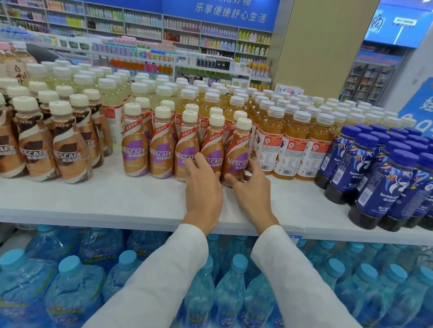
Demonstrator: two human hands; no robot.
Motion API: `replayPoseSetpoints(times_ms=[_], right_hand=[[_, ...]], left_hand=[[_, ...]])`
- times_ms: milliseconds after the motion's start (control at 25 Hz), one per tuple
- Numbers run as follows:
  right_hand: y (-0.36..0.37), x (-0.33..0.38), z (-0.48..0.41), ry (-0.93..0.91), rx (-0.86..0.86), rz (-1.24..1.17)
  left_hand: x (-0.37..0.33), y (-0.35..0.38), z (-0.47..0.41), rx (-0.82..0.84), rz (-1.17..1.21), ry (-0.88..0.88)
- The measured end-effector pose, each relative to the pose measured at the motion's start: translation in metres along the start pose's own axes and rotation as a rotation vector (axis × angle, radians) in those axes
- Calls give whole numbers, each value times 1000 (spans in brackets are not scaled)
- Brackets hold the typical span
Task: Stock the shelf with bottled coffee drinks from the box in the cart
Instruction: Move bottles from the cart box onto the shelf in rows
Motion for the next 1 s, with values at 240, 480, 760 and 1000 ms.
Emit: replayPoseSetpoints(times_ms=[240, 480, 760, 1000], right_hand=[[1, 1, -1, 0, 5, 0], [2, 0, -1, -3, 7, 3], [-4, 7, 9, -37, 52, -33], [-32, 12, 55, -125, 109, 86]], left_hand=[[2, 4, -2, 9, 21, -36], [4, 5, -3, 1, 29, -35], [12, -3, 3, 35, 76, -80], [30, -39, 32, 69, 73, -56]])
Point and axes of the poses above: each hand's wrist, its own z-axis away from the middle knuckle, its own y-axis out of the palm, x = y × z, the point moved 6 cm from there along -z, towards the middle knuckle, and after that the axes turned 10 degrees about -x, right-handed, at the moved point
